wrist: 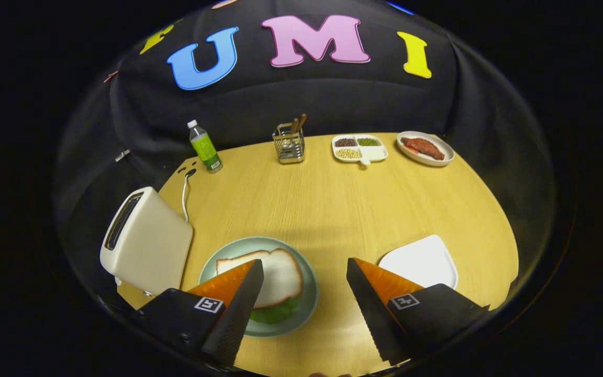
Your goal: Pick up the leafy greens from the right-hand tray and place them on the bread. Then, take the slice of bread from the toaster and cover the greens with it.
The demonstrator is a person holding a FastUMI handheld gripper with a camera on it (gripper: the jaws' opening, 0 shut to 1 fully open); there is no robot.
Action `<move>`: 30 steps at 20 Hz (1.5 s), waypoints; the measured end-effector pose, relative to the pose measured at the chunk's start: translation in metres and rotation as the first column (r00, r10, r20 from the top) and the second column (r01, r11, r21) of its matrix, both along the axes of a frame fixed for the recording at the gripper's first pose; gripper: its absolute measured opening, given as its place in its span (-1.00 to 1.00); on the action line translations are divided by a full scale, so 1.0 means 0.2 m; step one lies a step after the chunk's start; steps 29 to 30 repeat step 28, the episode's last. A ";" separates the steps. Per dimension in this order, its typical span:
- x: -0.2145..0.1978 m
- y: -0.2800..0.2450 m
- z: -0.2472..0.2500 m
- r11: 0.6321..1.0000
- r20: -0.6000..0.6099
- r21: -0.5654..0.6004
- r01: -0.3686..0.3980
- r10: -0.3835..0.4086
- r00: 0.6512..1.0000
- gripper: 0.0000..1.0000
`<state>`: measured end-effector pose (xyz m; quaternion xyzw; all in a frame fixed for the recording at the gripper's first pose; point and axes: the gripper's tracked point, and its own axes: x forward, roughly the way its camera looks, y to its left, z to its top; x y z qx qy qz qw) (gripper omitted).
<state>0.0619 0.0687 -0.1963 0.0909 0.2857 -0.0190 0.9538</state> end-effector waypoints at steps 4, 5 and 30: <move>-0.04 -0.26 0.27 0.998 0.137 -0.038 0.042 -0.036 0.990 0.98; -0.05 -0.33 0.34 0.997 0.167 -0.052 0.051 -0.042 0.985 0.98; -0.39 -1.30 1.04 0.985 0.543 -0.158 0.069 0.028 0.839 0.98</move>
